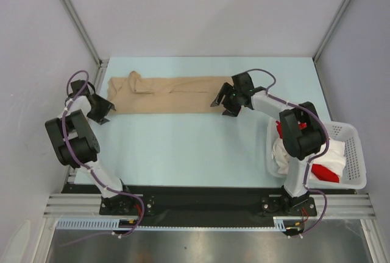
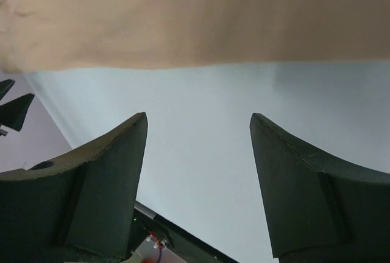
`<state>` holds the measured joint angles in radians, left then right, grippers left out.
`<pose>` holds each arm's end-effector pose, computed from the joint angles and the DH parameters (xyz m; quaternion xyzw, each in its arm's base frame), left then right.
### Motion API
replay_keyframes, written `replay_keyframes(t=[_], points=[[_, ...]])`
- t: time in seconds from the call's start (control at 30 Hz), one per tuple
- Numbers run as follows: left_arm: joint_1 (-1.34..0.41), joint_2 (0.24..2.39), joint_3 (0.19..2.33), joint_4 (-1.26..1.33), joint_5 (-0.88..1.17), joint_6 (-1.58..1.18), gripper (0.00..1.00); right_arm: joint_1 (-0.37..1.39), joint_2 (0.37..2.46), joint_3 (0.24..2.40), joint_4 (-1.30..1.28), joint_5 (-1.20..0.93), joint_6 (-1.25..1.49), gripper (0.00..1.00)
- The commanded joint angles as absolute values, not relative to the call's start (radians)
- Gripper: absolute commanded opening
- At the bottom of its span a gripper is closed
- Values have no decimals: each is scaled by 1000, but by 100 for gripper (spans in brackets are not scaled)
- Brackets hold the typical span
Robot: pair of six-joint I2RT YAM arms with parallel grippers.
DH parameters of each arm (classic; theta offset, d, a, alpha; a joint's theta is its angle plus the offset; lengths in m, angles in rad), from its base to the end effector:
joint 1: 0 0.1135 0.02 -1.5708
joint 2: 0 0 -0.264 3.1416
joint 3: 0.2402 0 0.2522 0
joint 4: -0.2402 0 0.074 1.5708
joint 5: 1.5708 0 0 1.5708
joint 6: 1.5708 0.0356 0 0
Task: Fold and stack the t-shirts
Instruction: Fold the tshirt
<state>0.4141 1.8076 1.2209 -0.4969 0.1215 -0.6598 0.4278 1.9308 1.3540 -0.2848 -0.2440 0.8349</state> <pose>0.3408 0.1451 0.1879 -0.4829 0.8399 -0.0880 0.2317 0.3802 0.1828 0.1949 0.1468 0.9201 0.2955 0.2108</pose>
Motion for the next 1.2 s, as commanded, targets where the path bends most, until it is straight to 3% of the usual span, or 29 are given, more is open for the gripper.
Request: replay_keyframes(t=[0.0, 0.33, 0.57, 0.83, 0.93, 1.17], points=[[442, 1839, 1244, -483, 86, -698, 61, 381, 1849, 1281, -221, -225, 867, 73], [454, 1928, 1258, -454, 110, -727, 62, 275, 1861, 1186, -184, -192, 983, 80], [454, 1965, 1298, -453, 113, -749, 57, 247, 1913, 1183, -173, -193, 1022, 73], [454, 1887, 1218, -417, 161, -770, 64, 241, 1950, 1196, -160, -184, 1045, 68], [454, 1852, 1189, -388, 163, -785, 64, 241, 1973, 1209, -150, -202, 1054, 57], [454, 1734, 1111, -341, 183, -767, 64, 238, 2003, 1241, -152, -213, 1055, 56]])
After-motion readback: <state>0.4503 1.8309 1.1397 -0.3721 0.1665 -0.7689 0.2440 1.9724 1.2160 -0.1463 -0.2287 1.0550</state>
